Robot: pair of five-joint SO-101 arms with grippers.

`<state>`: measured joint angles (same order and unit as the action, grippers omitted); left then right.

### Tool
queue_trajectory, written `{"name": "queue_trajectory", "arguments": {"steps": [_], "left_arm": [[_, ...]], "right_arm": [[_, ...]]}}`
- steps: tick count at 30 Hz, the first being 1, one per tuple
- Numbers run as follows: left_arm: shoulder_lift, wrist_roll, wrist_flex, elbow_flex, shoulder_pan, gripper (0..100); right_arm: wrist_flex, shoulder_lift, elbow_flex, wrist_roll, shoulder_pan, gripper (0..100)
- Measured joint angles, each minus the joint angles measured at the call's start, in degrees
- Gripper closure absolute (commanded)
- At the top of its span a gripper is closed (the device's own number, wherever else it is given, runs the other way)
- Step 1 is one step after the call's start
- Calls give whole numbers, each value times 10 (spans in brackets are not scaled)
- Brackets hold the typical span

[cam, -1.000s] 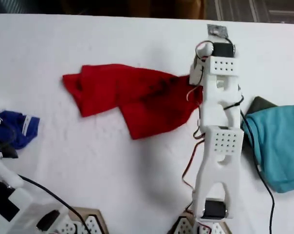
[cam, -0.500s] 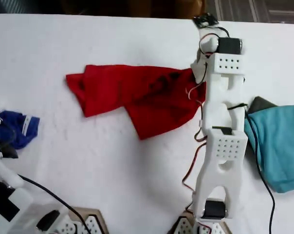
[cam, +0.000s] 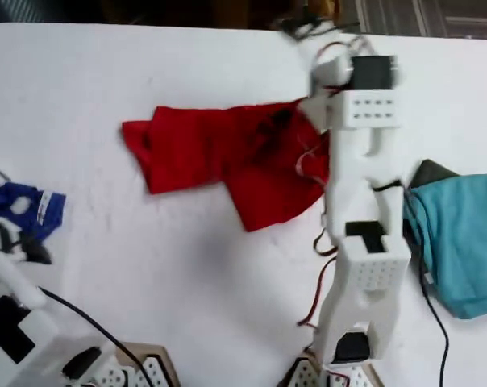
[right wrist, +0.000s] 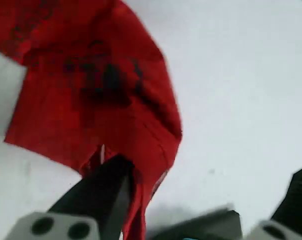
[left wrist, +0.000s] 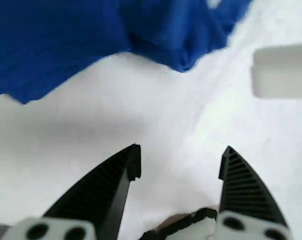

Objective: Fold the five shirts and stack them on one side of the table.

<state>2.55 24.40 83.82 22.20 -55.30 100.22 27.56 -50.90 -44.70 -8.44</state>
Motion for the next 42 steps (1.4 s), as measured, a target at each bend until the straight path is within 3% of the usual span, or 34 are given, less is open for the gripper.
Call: {"name": "queue_trajectory", "arguments": {"steps": [5,9,13,17,22,27,37,42], "left_arm": [[0,0,-26,34,58,729],[0,0,-30,36,75,729],[0,0,-30,36,75,729],[0,0,-30,36,75,729],[0,0,-30,36,75,729],[0,0,-30,36,75,729],[0,0,-30,36,78,729],[1,-3,-47,69,132,729]], "right_arm": [[-42,0,186,69,-18,567],[-94,-1,204,200,32,567],[-98,-9,181,231,85,567],[-74,-40,147,230,108,567],[-14,-47,143,149,85,567],[-12,-47,143,148,108,567],[-4,-54,55,163,227,568],[0,-87,157,133,180,568]]}}
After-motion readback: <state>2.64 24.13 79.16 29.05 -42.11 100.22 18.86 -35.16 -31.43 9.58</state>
